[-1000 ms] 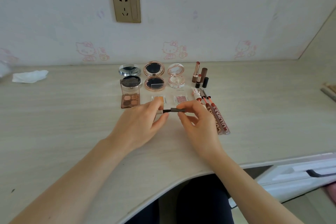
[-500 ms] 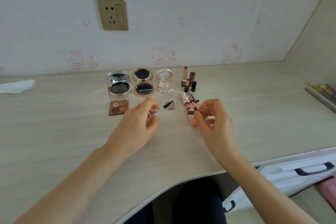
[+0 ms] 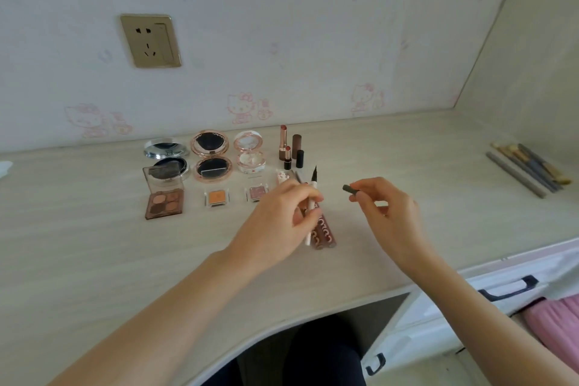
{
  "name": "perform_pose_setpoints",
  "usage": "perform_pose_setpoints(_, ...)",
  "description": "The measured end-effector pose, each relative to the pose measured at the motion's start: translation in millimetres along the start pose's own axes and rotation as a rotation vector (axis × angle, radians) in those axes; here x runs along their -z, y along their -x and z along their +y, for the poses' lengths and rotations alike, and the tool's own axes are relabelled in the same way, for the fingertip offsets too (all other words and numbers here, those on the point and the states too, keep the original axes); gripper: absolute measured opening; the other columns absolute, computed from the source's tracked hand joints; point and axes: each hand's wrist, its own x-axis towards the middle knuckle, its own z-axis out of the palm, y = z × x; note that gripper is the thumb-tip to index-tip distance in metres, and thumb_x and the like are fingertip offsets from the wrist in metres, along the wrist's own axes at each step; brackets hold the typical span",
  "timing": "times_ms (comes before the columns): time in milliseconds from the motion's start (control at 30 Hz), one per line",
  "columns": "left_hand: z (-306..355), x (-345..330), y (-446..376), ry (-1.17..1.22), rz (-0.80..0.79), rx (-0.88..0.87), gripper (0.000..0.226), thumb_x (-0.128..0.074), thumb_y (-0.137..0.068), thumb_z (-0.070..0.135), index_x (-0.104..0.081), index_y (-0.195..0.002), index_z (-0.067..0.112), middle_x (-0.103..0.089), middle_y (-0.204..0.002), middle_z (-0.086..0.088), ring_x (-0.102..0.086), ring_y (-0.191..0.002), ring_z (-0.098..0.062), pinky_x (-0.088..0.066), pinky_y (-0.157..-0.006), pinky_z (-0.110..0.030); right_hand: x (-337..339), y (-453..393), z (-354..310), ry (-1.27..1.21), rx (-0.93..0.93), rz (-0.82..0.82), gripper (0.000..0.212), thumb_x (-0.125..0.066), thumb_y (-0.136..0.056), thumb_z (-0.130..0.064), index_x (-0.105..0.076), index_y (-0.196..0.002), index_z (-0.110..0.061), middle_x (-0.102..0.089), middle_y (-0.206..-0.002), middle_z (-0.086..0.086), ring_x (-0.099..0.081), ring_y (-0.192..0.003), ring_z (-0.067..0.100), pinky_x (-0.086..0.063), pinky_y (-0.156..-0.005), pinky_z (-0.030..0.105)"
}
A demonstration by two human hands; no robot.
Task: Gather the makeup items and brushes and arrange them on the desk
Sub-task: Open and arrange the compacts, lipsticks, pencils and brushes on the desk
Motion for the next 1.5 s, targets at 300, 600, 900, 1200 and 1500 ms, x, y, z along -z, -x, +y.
perform_pose_setpoints(300,7,-37,-34,-0.312,-0.185,0.016,0.068,-0.068,-0.066,0.064,-0.050,-0.122,0.029,-0.050,-0.115,0.013,-0.035,-0.115,-0.010,-0.036,-0.093,-0.026,16,-8,31,0.285,0.052,-0.101,0.021,-0.055,-0.094,-0.020,-0.065,-0.109,-0.030,-0.060,-0.092,-0.012,-0.055,-0.082,-0.004,-0.047,-0.077,0.020)
perform_pose_setpoints(600,12,-48,-50,-0.490,-0.363,0.066,0.083,-0.058,-0.064,0.079,-0.050,-0.130,0.029,-0.053,-0.116,0.005,-0.034,-0.115,-0.017,-0.030,-0.085,-0.029,21,-8,31,0.535,0.309,-0.143,0.019,-0.059,-0.093,-0.016,-0.071,-0.107,-0.017,-0.070,-0.093,-0.002,-0.055,-0.096,0.026,-0.050,-0.074,0.040)
perform_pose_setpoints(900,15,-41,-38,-0.585,-0.342,-0.005,0.073,-0.049,-0.070,0.078,-0.058,-0.123,0.028,-0.052,-0.110,0.004,-0.038,-0.108,-0.018,-0.036,-0.088,-0.030,24,-5,34,0.579,0.377,-0.161,0.019,-0.067,-0.088,-0.014,-0.075,-0.103,-0.021,-0.063,-0.089,0.000,-0.053,-0.084,0.026,-0.050,-0.066,0.043)
perform_pose_setpoints(1200,18,-39,-30,-0.569,-0.284,-0.025,0.045,-0.056,-0.083,0.051,-0.063,-0.117,0.024,-0.055,-0.120,0.008,-0.039,-0.112,-0.016,-0.031,-0.090,-0.029,22,-8,37,0.538,0.289,-0.177,0.024,-0.062,-0.091,-0.016,-0.069,-0.113,-0.015,-0.062,-0.106,-0.002,-0.052,-0.102,0.020,-0.044,-0.078,0.025)
perform_pose_setpoints(1500,15,-37,-38,-0.711,-0.218,0.070,0.039,-0.054,-0.086,0.048,-0.065,-0.107,0.018,-0.064,-0.107,0.003,-0.047,-0.110,-0.021,-0.038,-0.091,-0.032,-5,-29,23,0.454,0.265,-0.243,0.024,-0.055,-0.094,-0.014,-0.067,-0.115,-0.012,-0.066,-0.111,0.002,-0.053,-0.110,0.021,-0.045,-0.086,0.031)
